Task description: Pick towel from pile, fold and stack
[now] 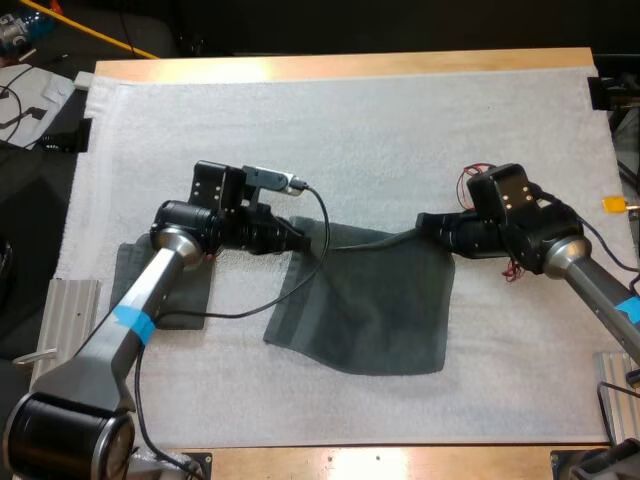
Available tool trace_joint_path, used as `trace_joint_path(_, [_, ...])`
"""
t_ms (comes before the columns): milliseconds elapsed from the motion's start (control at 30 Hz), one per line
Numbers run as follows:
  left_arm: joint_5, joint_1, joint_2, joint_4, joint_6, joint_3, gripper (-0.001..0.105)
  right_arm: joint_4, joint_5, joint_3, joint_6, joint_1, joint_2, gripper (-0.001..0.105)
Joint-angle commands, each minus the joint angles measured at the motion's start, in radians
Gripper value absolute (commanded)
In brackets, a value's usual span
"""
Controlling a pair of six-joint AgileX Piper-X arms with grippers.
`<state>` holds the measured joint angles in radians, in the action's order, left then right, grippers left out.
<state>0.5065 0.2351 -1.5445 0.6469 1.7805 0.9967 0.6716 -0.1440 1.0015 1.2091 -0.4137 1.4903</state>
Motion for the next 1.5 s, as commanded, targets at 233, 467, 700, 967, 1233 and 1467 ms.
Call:
trace_joint_path(233, [-0.021,0.009,-0.048,-0.129,0.013,0.016,0.004,-0.077,0.054,0.005,-0.020,0.019,0.017,0.001])
trace_joint_path(467, [-0.013,0.012,-0.057,-0.174,0.045,0.022,0.058,-0.161,0.024,0.005,-0.027,0.022,0.026,0.055])
trace_joint_path(700, [0.019,0.009,-0.049,-0.171,0.054,0.070,0.056,-0.223,0.009,0.001,0.004,0.021,0.000,0.059])
trace_joint_path(967, [0.035,0.007,0.078,-0.044,0.010,0.109,0.054,-0.138,-0.002,0.002,0.126,0.021,-0.144,0.059])
trace_joint_path(1233, [0.029,0.006,0.262,0.160,-0.030,0.111,0.054,0.032,-0.022,0.001,0.190,-0.023,-0.312,0.057])
trace_joint_path(1467, [-0.001,0.011,0.353,0.258,-0.040,0.111,0.055,0.093,0.002,0.000,0.199,-0.087,-0.374,0.041])
